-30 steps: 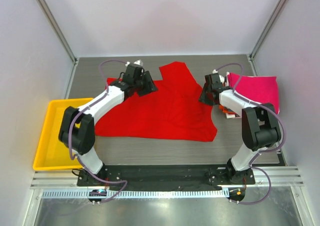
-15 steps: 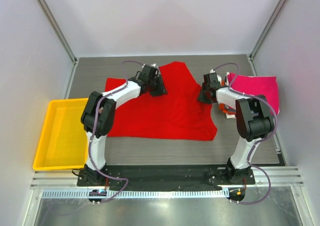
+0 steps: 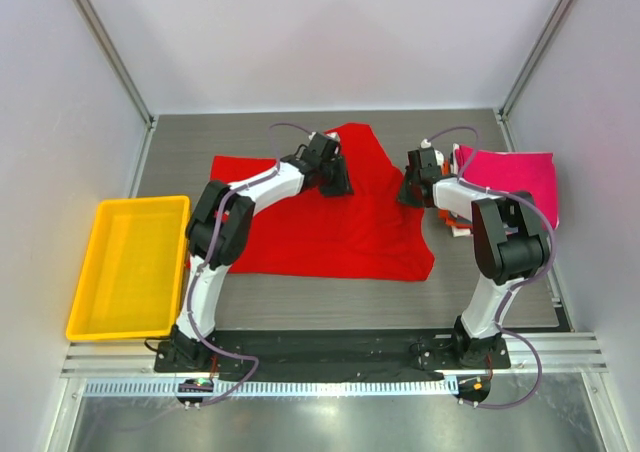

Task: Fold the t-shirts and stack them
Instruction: Fold the tshirt

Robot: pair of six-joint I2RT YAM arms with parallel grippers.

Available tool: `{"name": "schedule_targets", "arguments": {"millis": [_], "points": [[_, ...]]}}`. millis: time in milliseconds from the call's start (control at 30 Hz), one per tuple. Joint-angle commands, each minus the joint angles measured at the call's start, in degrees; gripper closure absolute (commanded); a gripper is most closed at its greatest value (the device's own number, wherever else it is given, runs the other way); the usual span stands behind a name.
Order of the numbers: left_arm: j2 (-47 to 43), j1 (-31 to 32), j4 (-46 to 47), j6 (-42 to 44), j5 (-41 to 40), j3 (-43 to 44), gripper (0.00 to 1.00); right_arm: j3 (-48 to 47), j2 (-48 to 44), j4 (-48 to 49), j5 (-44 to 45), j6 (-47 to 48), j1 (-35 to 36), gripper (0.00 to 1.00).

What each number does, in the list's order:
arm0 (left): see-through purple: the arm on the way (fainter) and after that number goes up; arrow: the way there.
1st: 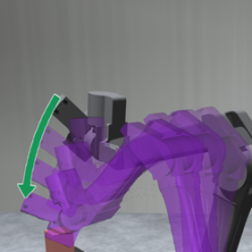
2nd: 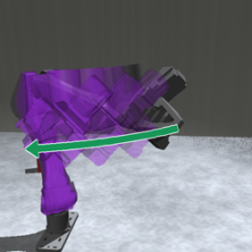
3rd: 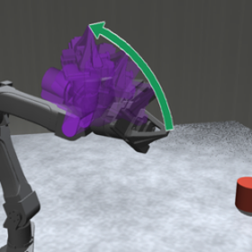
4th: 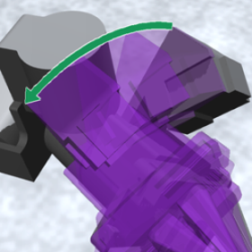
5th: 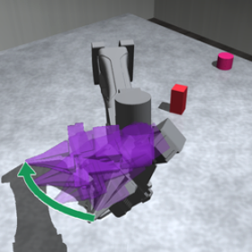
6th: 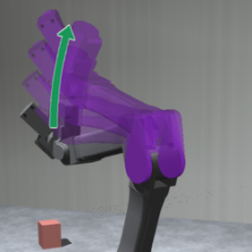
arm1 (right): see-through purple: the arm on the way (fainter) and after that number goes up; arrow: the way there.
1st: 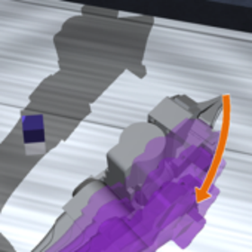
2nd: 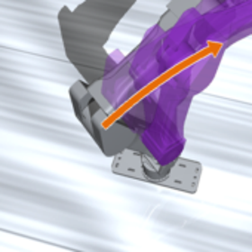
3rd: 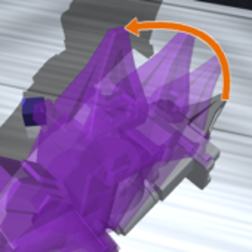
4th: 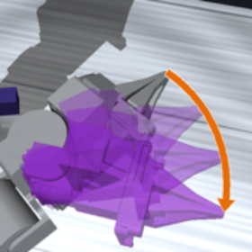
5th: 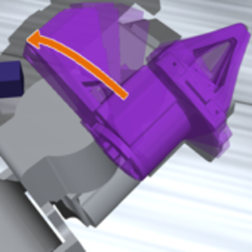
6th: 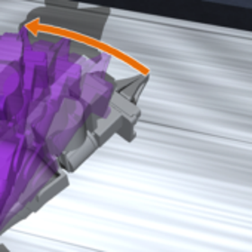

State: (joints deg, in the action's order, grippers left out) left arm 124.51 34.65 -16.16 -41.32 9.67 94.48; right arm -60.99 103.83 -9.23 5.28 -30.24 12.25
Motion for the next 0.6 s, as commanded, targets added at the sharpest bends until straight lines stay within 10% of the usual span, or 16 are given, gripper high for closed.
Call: {"name": "schedule_targets", "arguments": {"millis": [0,567], "points": [[1.7,0.5,-3.78,0.37,-2.54,3.96,0.66,0.08,-3.02,2.38,-0.26,0.36,-0.12,0.75],[5.22,2.0,-8.01,-0.25,-3.43,8.09,0.71,1.05,-4.86,3.43,-1.32,0.36,-0.21,0.75]]}}
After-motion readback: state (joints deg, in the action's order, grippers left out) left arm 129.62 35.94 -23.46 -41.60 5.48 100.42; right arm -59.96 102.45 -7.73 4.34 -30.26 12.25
